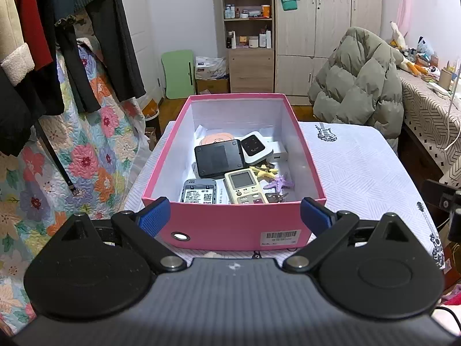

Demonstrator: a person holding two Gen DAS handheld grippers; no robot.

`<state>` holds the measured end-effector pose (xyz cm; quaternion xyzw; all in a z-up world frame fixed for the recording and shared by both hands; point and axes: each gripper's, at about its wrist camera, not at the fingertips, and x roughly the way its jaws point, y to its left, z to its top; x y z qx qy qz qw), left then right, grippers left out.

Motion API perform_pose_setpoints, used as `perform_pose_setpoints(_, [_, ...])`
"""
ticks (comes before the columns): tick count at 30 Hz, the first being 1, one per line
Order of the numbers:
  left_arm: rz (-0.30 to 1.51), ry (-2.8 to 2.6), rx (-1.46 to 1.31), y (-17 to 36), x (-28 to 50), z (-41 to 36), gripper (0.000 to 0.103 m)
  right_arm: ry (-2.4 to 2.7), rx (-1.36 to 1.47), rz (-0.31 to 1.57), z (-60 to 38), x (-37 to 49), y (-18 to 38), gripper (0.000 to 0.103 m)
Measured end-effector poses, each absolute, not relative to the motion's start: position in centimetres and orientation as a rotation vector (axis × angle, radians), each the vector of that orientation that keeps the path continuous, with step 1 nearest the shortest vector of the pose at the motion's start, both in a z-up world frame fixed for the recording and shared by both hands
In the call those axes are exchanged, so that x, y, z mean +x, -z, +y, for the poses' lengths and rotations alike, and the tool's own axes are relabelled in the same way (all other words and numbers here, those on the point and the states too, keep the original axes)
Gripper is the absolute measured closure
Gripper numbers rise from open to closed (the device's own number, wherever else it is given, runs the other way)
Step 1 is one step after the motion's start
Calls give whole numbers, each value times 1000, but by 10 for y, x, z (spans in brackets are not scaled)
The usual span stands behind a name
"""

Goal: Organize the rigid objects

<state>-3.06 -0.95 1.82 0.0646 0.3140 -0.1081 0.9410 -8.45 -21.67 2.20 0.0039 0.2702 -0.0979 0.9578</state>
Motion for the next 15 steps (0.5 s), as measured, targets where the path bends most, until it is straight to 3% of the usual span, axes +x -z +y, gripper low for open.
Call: perform_pose_setpoints(15, [631,219,144,-14,-30,-9,0,195,52,581,-218,-82,-18,3])
